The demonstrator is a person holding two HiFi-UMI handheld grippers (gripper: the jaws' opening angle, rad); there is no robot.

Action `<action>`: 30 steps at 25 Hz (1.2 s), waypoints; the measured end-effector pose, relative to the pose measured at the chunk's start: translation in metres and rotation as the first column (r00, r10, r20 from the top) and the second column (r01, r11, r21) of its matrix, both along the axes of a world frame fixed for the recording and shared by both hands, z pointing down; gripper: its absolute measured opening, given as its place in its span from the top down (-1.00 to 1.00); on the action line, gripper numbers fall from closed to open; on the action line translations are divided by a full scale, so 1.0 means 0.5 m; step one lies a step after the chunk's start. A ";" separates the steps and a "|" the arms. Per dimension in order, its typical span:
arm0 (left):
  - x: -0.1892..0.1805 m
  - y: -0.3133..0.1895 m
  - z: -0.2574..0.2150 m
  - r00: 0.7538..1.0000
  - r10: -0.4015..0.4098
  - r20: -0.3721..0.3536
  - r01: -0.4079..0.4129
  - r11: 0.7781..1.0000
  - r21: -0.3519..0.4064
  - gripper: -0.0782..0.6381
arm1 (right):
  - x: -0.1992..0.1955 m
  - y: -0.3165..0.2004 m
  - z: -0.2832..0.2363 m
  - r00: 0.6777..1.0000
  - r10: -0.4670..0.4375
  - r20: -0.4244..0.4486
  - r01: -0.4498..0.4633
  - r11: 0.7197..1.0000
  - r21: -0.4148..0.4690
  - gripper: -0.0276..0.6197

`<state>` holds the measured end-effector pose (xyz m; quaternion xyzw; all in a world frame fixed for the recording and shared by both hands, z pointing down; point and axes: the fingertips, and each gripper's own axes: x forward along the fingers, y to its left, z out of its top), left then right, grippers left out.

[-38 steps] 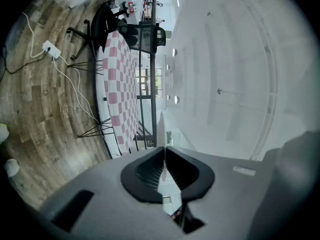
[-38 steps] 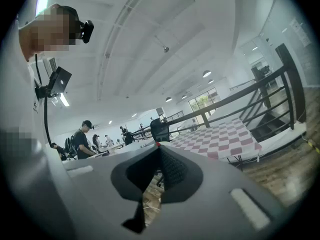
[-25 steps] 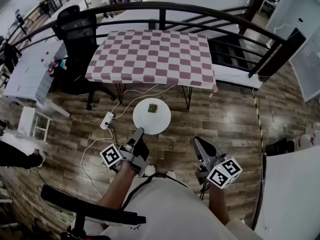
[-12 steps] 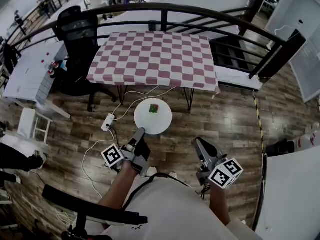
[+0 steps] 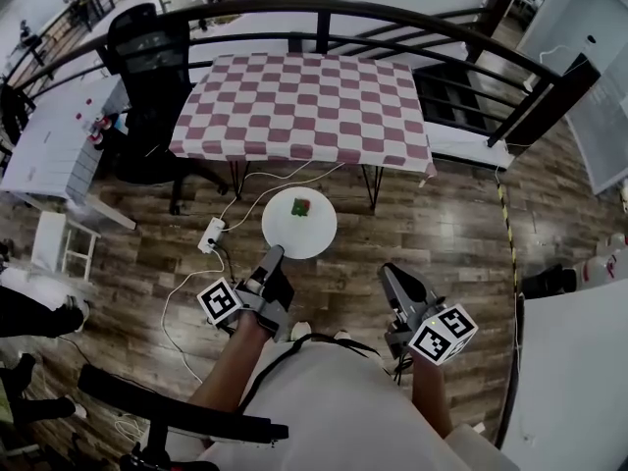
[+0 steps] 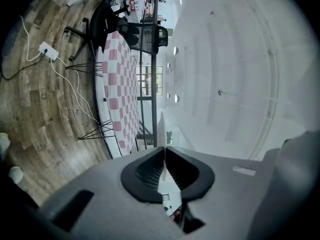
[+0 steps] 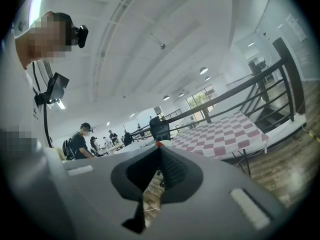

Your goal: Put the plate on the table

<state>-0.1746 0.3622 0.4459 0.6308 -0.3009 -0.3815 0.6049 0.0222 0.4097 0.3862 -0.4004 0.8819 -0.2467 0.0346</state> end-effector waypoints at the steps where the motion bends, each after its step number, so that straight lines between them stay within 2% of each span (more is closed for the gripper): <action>1: -0.007 0.001 0.003 1.000 0.003 0.002 -0.003 1.000 -0.002 0.72 | -0.007 0.001 0.002 1.000 0.002 0.000 -0.002 1.000 -0.002 0.89; 12: -0.072 -0.005 0.013 0.999 0.034 0.009 -0.034 0.999 0.008 0.72 | -0.093 0.000 0.003 1.000 0.001 -0.015 -0.001 1.000 0.002 0.89; 20: -0.097 -0.012 0.031 0.999 0.041 -0.005 -0.041 0.999 -0.014 0.72 | -0.112 -0.009 0.006 0.999 0.020 -0.032 -0.020 1.000 -0.016 0.89; 30: -0.086 -0.045 0.048 0.999 0.033 -0.010 -0.034 0.999 -0.030 0.72 | -0.101 -0.053 0.007 0.999 0.012 -0.035 -0.012 1.000 -0.020 0.89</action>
